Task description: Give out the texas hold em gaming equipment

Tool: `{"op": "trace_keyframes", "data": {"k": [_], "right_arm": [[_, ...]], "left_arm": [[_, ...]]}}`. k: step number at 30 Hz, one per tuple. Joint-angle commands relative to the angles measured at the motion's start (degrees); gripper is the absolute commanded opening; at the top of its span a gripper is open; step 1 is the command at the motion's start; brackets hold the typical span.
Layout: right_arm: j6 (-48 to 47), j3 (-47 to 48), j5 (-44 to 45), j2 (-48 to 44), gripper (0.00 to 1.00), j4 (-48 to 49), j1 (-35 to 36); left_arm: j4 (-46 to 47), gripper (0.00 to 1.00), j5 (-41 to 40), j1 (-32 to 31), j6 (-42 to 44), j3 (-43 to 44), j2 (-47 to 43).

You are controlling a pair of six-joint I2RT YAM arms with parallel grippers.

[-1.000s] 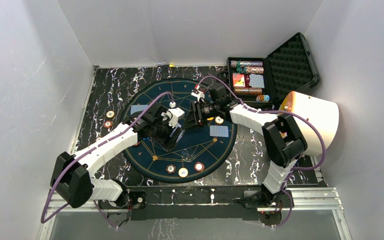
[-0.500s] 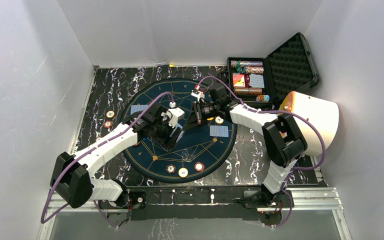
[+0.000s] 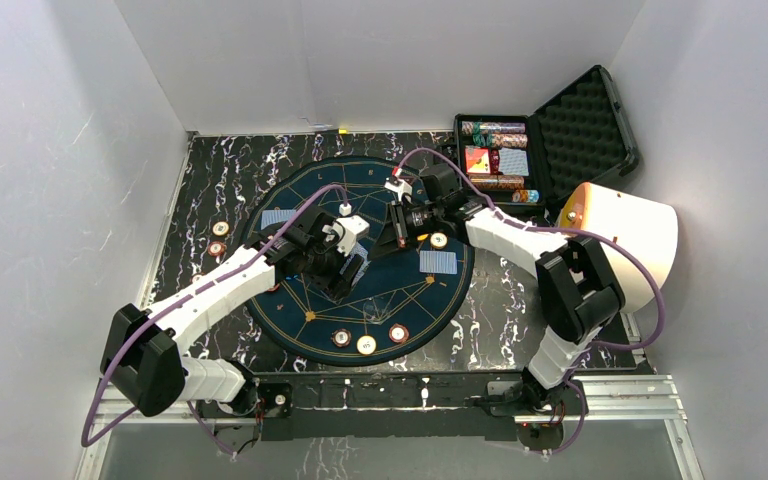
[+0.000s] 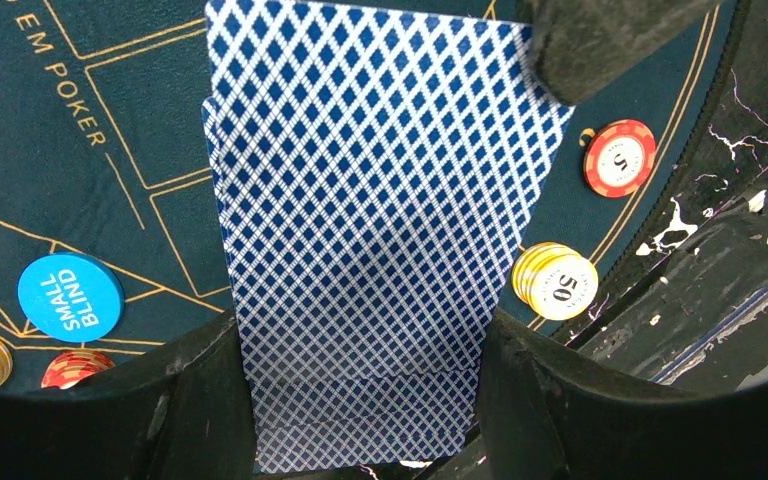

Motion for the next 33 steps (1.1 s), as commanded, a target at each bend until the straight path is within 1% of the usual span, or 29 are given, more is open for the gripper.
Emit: {"op": "trace_keyframes", "data": {"k": [1, 7, 14, 17, 21, 23, 25, 27, 28, 30, 33], "right_arm": [[-1.1, 1.6, -0.5, -3.1, 0.0, -0.8, -0.4], [1.7, -0.3, -3.5, -4.8, 0.0, 2.4, -2.9], [-0.6, -2.5, -6.9, -8.9, 0.0, -0.9, -8.2], [-6.0, -2.4, -7.2, -11.1, 0.0, -7.8, -10.3], [-16.2, -2.1, -5.6, -14.0, 0.0, -18.8, -11.4], [-22.2, -1.2, -1.5, -15.2, 0.0, -26.3, -11.3], [-29.9, 0.2, 5.0, -15.8, 0.0, -35.2, -10.8], [-33.5, -0.4, 10.7, -16.6, 0.0, -38.2, -9.4], [-35.7, -0.5, 12.8, -16.6, 0.0, -40.4, -7.4], [-38.8, -0.8, 15.2, -16.5, 0.0, -44.0, -4.8], [-41.6, -1.9, 10.8, -16.7, 0.0, -44.1, -2.4]], "left_arm": [[0.4, 0.0, 1.0, 0.2, -0.3, 0.0, -3.1], [0.6, 0.0, 0.9, 0.2, -0.7, -0.4, -3.7], [0.9, 0.0, 0.0, 0.3, -1.4, -1.0, -5.0], [1.1, 0.0, -0.5, 0.4, -1.7, -1.8, -5.4], [0.9, 0.0, -1.8, 1.1, -2.6, -2.0, -5.5], [0.0, 0.0, -3.5, 2.1, -4.0, -1.6, -5.0], [-1.4, 0.0, -5.0, 3.2, -5.3, -0.9, -4.0], [-2.2, 0.0, -6.1, 4.3, -6.5, -0.4, -3.3], [-2.3, 0.0, -6.5, 5.0, -7.0, -0.3, -3.0], [-2.3, 0.0, -7.1, 5.8, -7.2, 0.0, -2.4], [-2.4, 0.0, -7.4, 7.2, -7.0, 0.9, -1.7]]}}
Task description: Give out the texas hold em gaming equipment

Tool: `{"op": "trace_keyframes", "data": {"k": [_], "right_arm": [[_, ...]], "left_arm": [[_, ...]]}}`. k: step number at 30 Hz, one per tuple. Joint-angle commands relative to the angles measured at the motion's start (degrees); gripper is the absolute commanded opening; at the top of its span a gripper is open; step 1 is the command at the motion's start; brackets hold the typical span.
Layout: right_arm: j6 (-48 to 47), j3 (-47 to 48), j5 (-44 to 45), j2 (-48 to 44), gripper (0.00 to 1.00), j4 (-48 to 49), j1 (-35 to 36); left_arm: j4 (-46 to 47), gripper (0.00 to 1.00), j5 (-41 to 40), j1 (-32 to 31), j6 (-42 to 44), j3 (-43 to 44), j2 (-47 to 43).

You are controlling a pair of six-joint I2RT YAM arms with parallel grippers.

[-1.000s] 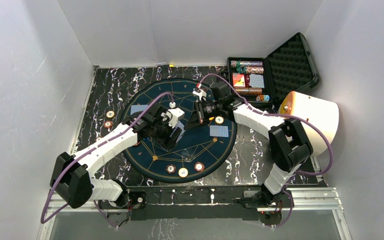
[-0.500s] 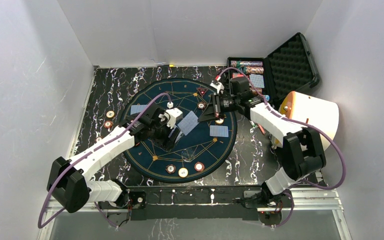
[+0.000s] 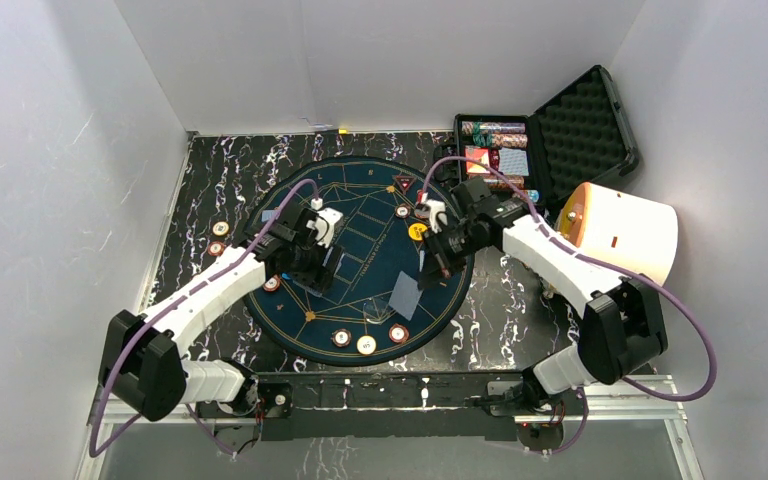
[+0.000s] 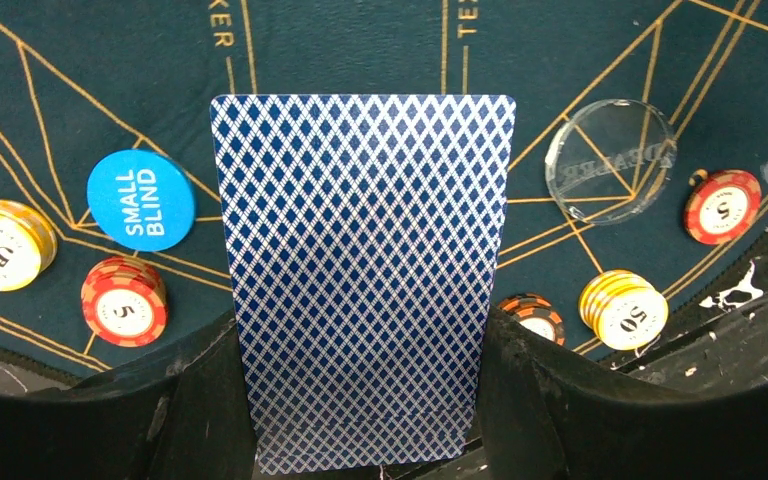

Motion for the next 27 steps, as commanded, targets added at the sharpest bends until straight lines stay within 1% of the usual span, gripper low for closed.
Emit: {"op": "trace_keyframes", "data": {"k": [1, 3, 4, 8, 11, 12, 14, 15, 20, 23, 27], "right_arm": [[-9.2, 0.4, -1.4, -0.9, 0.0, -6.1, 3.3], [-8.1, 2.4, -4.4, 2.3, 0.0, -5.5, 3.8], [-7.3, 4.1, -5.8, 5.3, 0.0, -5.2, 4.2], [0.8, 11.5, -14.6, 14.9, 0.0, 1.5, 5.8], [3.8, 17.9, -16.6, 23.5, 0.0, 3.1, 8.6], [4.5, 19.7, -18.8, 26.0, 0.0, 3.6, 9.6], [8.4, 22.3, -21.2, 29.5, 0.0, 7.1, 11.7], [10.9, 22.7, -22.2, 30.6, 0.0, 10.3, 12.5], [21.8, 21.7, -23.4, 34.8, 0.0, 24.5, 17.0], [22.0, 22.3, -20.9, 37.7, 0.0, 24.8, 19.2], [23.3, 21.0, -18.0, 39.4, 0.0, 28.0, 19.3]], "left_arm": [[-1.1, 0.0, -1.2, 1.8, -1.2, 3.3, 0.1], [-0.7, 0.0, -1.0, 2.4, -1.5, 3.8, 0.0], [-0.7, 0.0, -1.1, 2.7, -1.7, 4.1, -0.2], [-2.1, 0.0, -1.2, 3.5, -2.7, 6.2, -0.8], [-4.3, 0.0, -2.6, 4.4, -2.9, 7.8, -1.2], [-5.0, 0.0, -2.9, 4.8, -2.9, 8.3, -1.3], [-6.0, 0.0, -3.4, 5.6, -3.0, 8.7, -1.6], [-6.3, 0.0, -3.6, 5.9, -3.1, 8.8, -1.7], [-7.2, 0.0, -4.3, 6.6, -3.5, 9.2, -1.9], [-7.4, 0.0, -4.1, 6.8, -3.6, 9.6, -1.6], [-7.3, 0.0, -3.4, 6.8, -3.9, 10.0, -1.0]]}}
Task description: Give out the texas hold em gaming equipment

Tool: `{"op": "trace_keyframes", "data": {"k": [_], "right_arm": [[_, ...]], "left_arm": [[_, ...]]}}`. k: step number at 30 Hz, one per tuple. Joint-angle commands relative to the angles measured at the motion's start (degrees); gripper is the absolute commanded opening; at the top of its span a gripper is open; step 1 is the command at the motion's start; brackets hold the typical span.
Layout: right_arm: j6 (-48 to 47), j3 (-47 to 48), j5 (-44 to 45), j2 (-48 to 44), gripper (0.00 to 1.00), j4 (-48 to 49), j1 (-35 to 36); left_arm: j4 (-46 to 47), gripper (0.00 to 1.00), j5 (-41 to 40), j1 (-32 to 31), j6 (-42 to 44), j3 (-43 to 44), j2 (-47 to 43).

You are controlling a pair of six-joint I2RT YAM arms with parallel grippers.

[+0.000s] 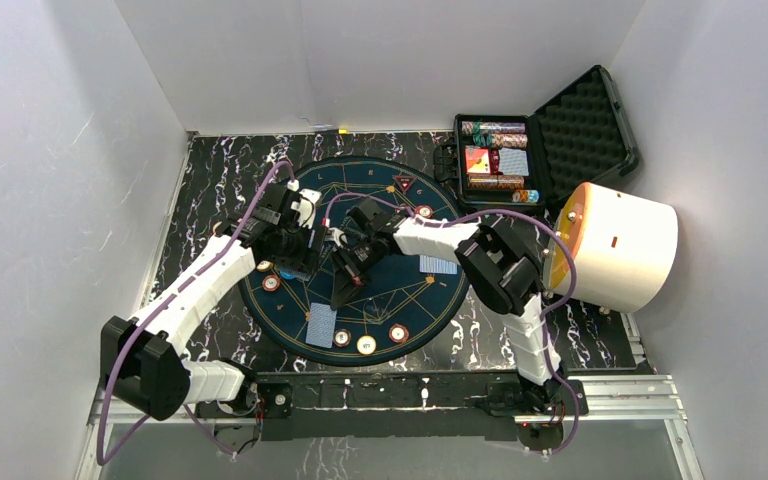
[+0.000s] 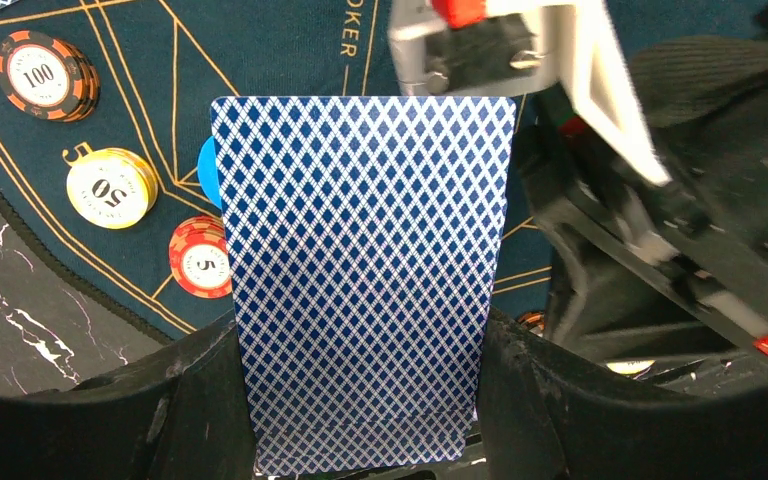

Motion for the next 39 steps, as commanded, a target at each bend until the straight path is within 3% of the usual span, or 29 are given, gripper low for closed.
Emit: {"op": "trace_keyframes", "data": {"k": [1, 5, 10, 13, 16, 22, 25, 34, 39], "right_arm": [[4.5, 0.5, 1.8, 1.7, 0.0, 7.3, -0.4], [9.3, -1.7, 4.3, 1.9, 0.0, 13.5, -0.2], [10.3, -3.1, 6.5, 1.7, 0.1, 14.1, 0.2], [8.4, -3.5, 7.4, 0.8, 0.24, 11.4, 0.6], [5.4, -5.1, 10.6, -2.7, 0.44, 7.1, -0.3], [0.1, -9.5, 18.5, -14.0, 0.67, -0.1, -6.3], [1.6, -12.8, 19.0, -18.4, 0.75, 2.9, -10.4], [12.9, -14.4, 9.1, -19.1, 0.84, 21.4, -14.4], [17.1, -12.3, 4.5, -15.3, 0.79, 27.3, -14.2]], "left_arm": [[-0.7, 0.0, 0.5, 0.3, -0.6, 3.0, -1.3], [-0.5, 0.0, 0.9, 0.4, -1.0, 2.8, -0.9], [-0.8, 0.0, 0.9, 0.3, -1.2, 2.8, -1.0], [-1.0, 0.0, 1.3, 0.4, -1.2, 2.9, -1.1], [-0.8, 0.0, 2.6, 0.3, -0.6, 3.0, -1.2], [-0.4, 0.0, 6.7, 0.2, 2.0, 2.1, -1.2], [-0.2, 0.0, 7.3, -0.6, 3.3, 1.3, -1.5], [0.3, 0.0, 6.4, -5.7, 7.4, 0.9, -1.8], [0.3, 0.0, 6.6, -7.5, 8.5, 0.8, -1.5]]}}
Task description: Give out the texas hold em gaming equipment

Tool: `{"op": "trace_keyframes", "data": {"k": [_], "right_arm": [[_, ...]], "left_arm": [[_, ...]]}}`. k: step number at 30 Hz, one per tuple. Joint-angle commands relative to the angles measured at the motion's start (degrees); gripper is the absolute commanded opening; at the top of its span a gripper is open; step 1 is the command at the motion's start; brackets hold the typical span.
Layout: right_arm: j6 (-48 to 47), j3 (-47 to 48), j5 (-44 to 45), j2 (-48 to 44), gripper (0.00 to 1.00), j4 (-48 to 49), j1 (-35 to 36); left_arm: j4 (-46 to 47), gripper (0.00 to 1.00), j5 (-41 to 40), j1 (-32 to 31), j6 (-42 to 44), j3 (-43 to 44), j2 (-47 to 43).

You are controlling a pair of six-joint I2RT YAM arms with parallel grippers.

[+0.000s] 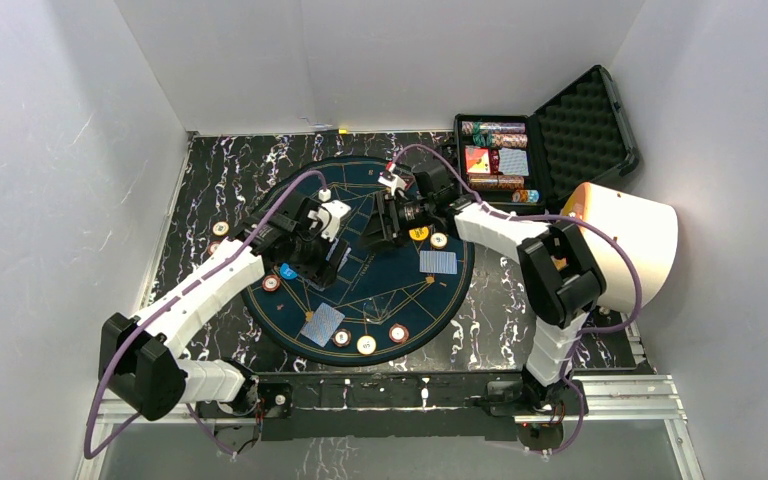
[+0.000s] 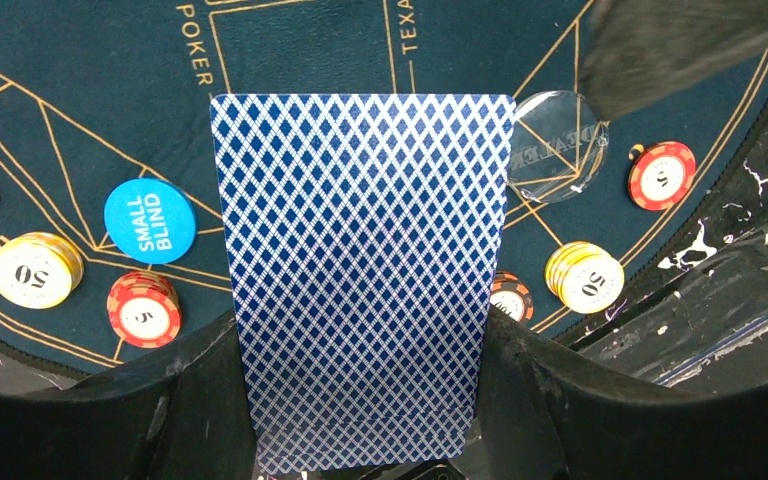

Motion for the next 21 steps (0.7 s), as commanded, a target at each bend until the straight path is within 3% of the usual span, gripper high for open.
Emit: {"op": "trace_keyframes", "data": {"k": [1, 12, 21], "right_arm": [[4.6, 2.2, -5.9, 2.4, 0.79, 9.2, 0.4], [4.4, 3.2, -5.5, 3.8, 0.78, 9.9, 3.1], [2.0, 6.5, -5.5, 5.2, 0.6, 5.5, 3.8]], "left_arm": [[0.1, 0.0, 0.8, -1.3, 2.2, 0.4, -1.5], [-0.1, 0.0, 1.5, -1.8, 2.9, -0.5, -2.0], [0.0, 0.0, 2.5, -2.0, 2.9, -1.0, -1.8]]}}
